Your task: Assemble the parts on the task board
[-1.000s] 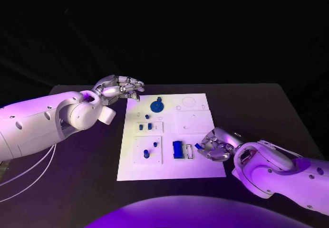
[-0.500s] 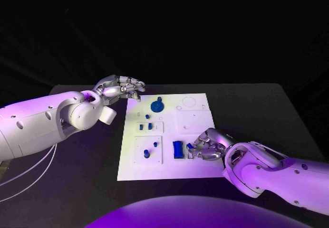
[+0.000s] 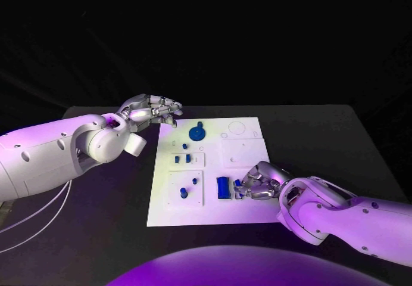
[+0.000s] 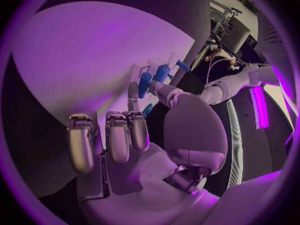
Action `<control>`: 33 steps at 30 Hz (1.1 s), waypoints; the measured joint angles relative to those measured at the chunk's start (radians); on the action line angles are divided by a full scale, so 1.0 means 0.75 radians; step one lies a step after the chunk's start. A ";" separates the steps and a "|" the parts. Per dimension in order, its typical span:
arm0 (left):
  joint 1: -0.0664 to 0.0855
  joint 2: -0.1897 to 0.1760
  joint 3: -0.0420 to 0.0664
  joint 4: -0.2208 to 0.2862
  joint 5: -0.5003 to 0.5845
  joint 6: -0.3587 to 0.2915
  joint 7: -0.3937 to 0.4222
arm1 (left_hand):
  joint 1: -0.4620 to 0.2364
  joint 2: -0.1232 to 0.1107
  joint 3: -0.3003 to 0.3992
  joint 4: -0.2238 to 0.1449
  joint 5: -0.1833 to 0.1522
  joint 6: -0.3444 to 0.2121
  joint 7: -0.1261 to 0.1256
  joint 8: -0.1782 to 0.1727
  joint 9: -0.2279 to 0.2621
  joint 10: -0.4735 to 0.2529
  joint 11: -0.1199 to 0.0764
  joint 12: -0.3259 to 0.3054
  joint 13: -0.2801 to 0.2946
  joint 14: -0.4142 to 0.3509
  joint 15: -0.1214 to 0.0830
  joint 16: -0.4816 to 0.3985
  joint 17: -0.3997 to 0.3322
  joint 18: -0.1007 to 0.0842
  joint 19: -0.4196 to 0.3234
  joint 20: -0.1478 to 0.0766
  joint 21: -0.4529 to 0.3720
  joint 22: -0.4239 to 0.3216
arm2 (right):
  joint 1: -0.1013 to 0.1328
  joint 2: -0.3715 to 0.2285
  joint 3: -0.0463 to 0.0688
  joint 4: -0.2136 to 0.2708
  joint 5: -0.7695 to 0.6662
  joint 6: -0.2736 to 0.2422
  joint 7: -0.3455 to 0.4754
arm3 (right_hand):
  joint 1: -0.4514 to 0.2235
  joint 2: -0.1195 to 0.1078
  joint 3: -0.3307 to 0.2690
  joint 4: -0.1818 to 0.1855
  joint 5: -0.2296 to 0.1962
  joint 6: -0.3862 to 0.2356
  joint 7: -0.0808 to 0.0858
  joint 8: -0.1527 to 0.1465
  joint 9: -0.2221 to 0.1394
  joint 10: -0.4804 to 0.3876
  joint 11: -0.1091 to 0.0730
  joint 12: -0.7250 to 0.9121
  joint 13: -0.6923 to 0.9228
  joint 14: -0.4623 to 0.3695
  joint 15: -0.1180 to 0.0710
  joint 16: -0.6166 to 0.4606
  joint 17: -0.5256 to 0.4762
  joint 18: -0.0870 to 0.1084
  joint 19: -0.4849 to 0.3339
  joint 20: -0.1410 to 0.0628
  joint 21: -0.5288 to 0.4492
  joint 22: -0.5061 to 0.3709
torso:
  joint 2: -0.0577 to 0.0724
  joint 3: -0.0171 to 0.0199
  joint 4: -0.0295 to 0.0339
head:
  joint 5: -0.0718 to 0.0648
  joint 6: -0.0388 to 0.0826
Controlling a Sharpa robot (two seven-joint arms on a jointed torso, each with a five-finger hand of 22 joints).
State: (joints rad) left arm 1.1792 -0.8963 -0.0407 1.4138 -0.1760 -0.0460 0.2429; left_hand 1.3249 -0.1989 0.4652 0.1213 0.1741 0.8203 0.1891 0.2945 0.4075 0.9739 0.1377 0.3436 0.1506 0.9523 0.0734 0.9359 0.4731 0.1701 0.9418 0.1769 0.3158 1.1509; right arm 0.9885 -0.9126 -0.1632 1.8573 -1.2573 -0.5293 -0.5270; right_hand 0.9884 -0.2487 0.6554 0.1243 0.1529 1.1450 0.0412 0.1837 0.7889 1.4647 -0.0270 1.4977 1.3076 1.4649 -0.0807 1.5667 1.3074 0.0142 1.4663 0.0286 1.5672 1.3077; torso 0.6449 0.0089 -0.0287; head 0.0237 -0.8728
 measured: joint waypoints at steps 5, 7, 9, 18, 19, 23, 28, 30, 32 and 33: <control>0.000 0.000 0.000 0.000 0.000 0.001 -0.001 | 0.000 0.000 0.000 0.000 0.000 0.000 0.000 0.000 0.000 0.000 0.000 0.000 0.000 0.000 0.000 0.000 0.000 0.000 0.000 0.000 0.000 0.000 | 0.000 0.003 -0.001 -0.005 0.003 0.016 -0.005 | 0.000 0.000 0.000 0.000 0.000 0.000 0.000 0.000 -0.002 0.000 0.000 0.000 0.000 0.000 0.000 0.000 0.000 0.000 0.000 0.000 -0.001 0.000 | 0.000 -0.0009 -0.0004 | -0.002 0.000; 0.000 0.000 0.000 0.000 0.000 0.002 -0.001 | 0.000 0.000 0.000 0.000 0.000 0.000 0.000 0.000 0.000 0.000 0.000 0.002 0.000 0.000 0.000 0.000 0.000 0.000 0.000 0.000 0.000 0.000 | 0.000 0.003 -0.001 -0.006 0.003 0.023 -0.007 | 0.000 0.000 0.000 0.000 0.000 0.004 -0.004 0.000 -0.002 0.000 0.000 0.000 0.000 0.000 0.000 0.000 0.000 0.000 0.000 0.000 -0.001 0.000 | 0.000 -0.0009 -0.0004 | -0.002 0.000; 0.000 0.000 0.000 0.000 0.000 0.002 -0.001 | 0.000 0.000 0.000 0.000 0.000 0.000 0.000 0.000 0.000 0.000 0.000 0.006 0.000 0.000 0.000 0.000 0.000 0.000 0.000 0.000 0.000 0.000 | 0.000 0.003 -0.001 -0.006 0.003 0.029 -0.009 | 0.000 0.000 0.000 0.000 0.000 0.004 -0.004 0.000 -0.002 0.000 0.000 0.000 0.000 0.000 0.000 0.000 0.000 0.000 0.000 0.000 -0.001 0.000 | 0.000 -0.0009 -0.0004 | -0.002 0.000; 0.000 -0.001 0.000 0.000 0.000 0.003 -0.003 | 0.000 0.000 0.000 0.000 0.000 0.000 0.000 0.000 0.000 0.000 0.000 0.006 0.000 0.000 0.000 0.000 0.001 0.000 0.000 0.000 0.000 0.000 | 0.000 0.004 0.000 -0.005 0.003 0.044 -0.014 | -0.006 0.005 -0.008 0.000 -0.005 0.005 -0.005 0.000 -0.001 0.000 0.000 0.000 0.000 0.000 0.000 0.000 0.000 0.000 0.000 0.000 -0.001 0.000 | 0.000 -0.0001 0.0003 | -0.001 0.000; 0.000 -0.001 0.000 0.000 0.000 0.003 -0.004 | 0.000 0.000 0.000 0.000 0.000 0.000 0.000 0.000 0.000 0.000 0.000 0.006 0.000 0.000 0.000 0.000 0.001 0.000 0.000 0.000 0.000 0.000 | 0.000 0.004 0.000 -0.004 0.003 0.045 -0.014 | -0.013 -0.002 -0.012 0.004 -0.005 0.005 -0.005 0.000 -0.002 0.000 0.000 0.000 0.000 0.000 0.000 0.000 0.000 0.000 0.000 0.000 -0.001 0.000 | 0.000 -0.0001 0.0001 | 0.000 0.000; 0.000 -0.002 0.000 0.000 0.000 0.004 -0.006 | 0.000 0.000 0.000 0.000 0.000 0.000 0.000 0.000 0.000 0.000 0.000 0.006 0.000 0.000 0.000 0.000 0.001 0.000 0.000 0.000 0.000 0.000 | -0.001 0.004 -0.001 0.004 0.003 0.047 -0.015 | -0.026 0.000 -0.025 0.009 -0.014 0.008 -0.001 -0.001 -0.003 0.000 0.000 0.000 0.000 0.000 0.000 0.000 0.000 0.000 0.000 0.000 -0.001 0.000 | 0.000 -0.0001 0.0003 | 0.000 0.000; 0.000 -0.002 0.000 -0.001 0.000 0.005 -0.007 | 0.000 0.000 0.000 0.000 0.000 0.000 0.000 0.000 0.000 0.000 0.000 0.006 0.000 0.000 0.000 0.000 0.001 0.000 0.000 0.000 0.000 0.000 | -0.002 0.003 -0.001 0.010 0.003 0.047 -0.015 | -0.072 0.017 -0.105 0.049 -0.089 0.014 -0.004 -0.001 -0.011 0.000 0.000 0.000 0.000 0.000 0.000 0.000 0.000 0.000 0.000 0.000 -0.001 0.000 | 0.000 -0.0003 0.0001 | 0.001 0.000; 0.000 -0.002 0.000 -0.001 0.000 0.005 -0.008 | 0.000 0.000 0.000 0.000 0.000 0.000 0.000 0.005 0.000 0.000 0.000 0.006 0.000 0.000 0.000 0.000 0.001 0.000 0.000 0.000 0.000 0.000 | -0.002 0.002 -0.001 0.010 0.002 0.047 -0.014 | -0.088 0.025 -0.159 0.080 -0.118 0.015 -0.005 -0.001 -0.015 0.000 0.000 0.000 0.000 0.000 0.000 0.000 0.000 0.000 0.000 0.000 -0.001 0.000 | 0.000 -0.0003 0.0001 | 0.001 0.000; 0.000 -0.002 0.000 -0.002 0.000 0.005 -0.008 | 0.000 0.000 0.000 0.000 0.000 0.000 0.000 0.005 -0.001 0.000 0.000 0.006 0.000 0.000 0.000 0.000 0.001 0.000 0.000 0.000 0.000 0.000 | -0.003 0.001 -0.001 0.011 0.002 0.046 -0.013 | -0.088 0.025 -0.216 0.115 -0.127 0.021 -0.008 0.000 -0.018 0.000 0.000 0.000 0.000 0.000 0.000 0.000 0.000 0.000 0.000 0.000 -0.001 0.000 | 0.000 -0.0003 0.0001 | 0.001 0.000; 0.000 -0.002 0.000 -0.002 0.000 0.005 -0.008 | 0.000 0.000 0.000 0.000 0.000 0.000 0.000 0.005 -0.001 0.000 0.000 0.006 0.000 0.000 0.000 0.000 0.001 0.000 0.000 0.000 0.000 0.000 | -0.003 0.001 -0.001 0.012 0.002 0.045 -0.013 | -0.088 0.025 -0.243 0.132 -0.127 0.025 -0.006 0.000 -0.018 0.000 0.000 0.000 0.000 0.000 0.000 0.000 0.000 0.000 0.000 0.000 -0.001 0.000 | 0.000 -0.0001 0.0001 | 0.001 0.000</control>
State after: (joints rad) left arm 1.1794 -0.8977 -0.0408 1.4125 -0.1760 -0.0422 0.2368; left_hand 1.3249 -0.1989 0.4651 0.1214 0.1742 0.8203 0.1890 0.2985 0.4067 0.9739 0.1377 0.3479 0.1505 0.9523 0.0734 0.9359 0.4737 0.1701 0.9418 0.1769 0.3158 1.1509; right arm 0.9865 -0.9122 -0.1642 1.8665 -1.2559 -0.4954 -0.5364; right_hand 0.9225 -0.2303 0.4732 0.2236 0.0575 1.1636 0.0370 0.1834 0.7752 1.4647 -0.0269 1.4977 1.3076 1.4649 -0.0806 1.5667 1.3073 0.0142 1.4662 0.0286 1.5665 1.3073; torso 0.6448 0.0088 -0.0286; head 0.0242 -0.8728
